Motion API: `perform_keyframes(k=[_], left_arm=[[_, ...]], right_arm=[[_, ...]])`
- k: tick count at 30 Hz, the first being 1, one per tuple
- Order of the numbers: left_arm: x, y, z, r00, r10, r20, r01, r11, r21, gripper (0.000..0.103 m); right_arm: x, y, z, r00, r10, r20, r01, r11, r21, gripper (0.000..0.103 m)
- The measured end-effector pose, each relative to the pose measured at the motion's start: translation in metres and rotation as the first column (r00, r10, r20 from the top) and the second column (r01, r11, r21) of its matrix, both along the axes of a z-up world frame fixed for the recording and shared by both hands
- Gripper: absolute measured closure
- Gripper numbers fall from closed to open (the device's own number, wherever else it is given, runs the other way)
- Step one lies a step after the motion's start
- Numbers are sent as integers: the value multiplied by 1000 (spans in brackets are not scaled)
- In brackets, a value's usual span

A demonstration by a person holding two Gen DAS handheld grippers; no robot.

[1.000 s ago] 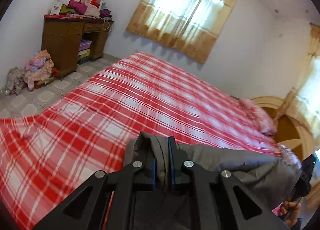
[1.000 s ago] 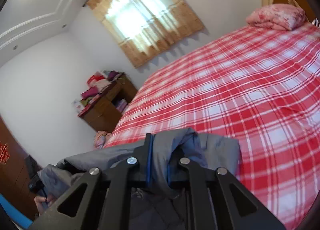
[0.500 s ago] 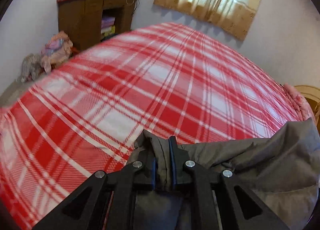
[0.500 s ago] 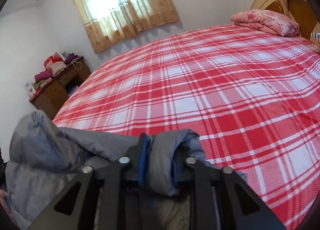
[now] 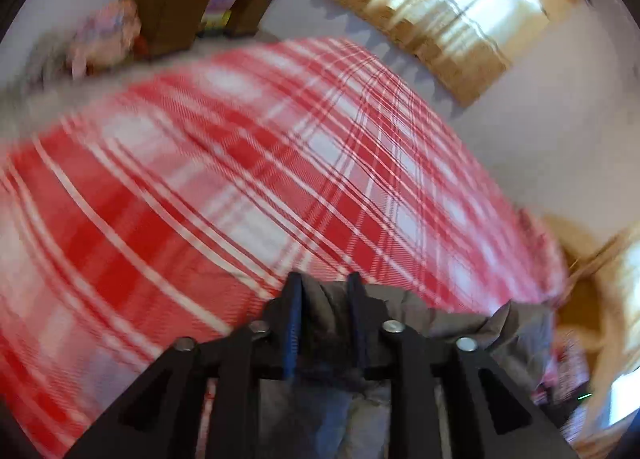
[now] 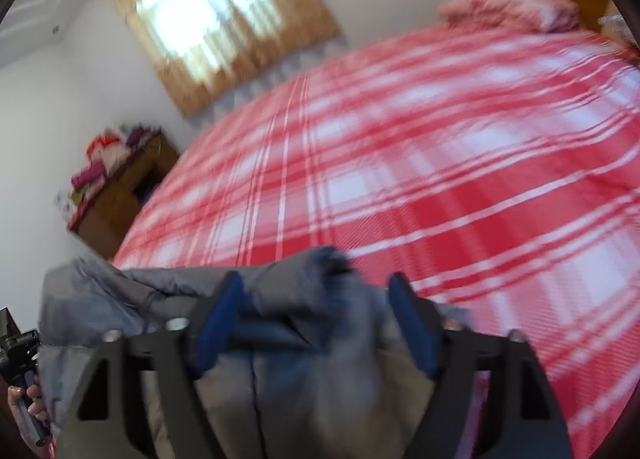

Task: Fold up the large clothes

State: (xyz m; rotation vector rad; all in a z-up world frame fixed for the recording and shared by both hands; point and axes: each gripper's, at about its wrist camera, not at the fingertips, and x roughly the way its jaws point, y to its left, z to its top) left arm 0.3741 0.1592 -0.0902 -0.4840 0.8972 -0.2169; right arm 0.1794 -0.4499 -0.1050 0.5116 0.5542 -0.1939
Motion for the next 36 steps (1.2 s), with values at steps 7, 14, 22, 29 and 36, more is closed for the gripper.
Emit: perform_keyframes(k=[7, 14, 22, 29, 36], left_arm=[[-31, 17, 52, 989, 74, 130, -82, 995, 58, 35], [-75, -118, 79, 968, -141, 206, 79, 956, 283, 35], [-59, -201, 5, 978, -185, 97, 141, 927, 348, 35], [-25, -182, -46, 988, -135, 73, 98, 922, 374, 26], [-20, -196, -69, 983, -156, 100, 104, 912, 398, 13]], right_arm=[[-34, 33, 77, 995, 87, 46, -73, 968, -241, 29], [50, 136, 92, 952, 295, -82, -306, 928, -213, 42], [103, 169, -2, 929, 270, -253, -334, 906, -260, 64], [98, 132, -25, 952, 194, -236, -261, 917, -301, 66], [92, 108, -36, 968, 150, -199, -185, 968, -170, 69]])
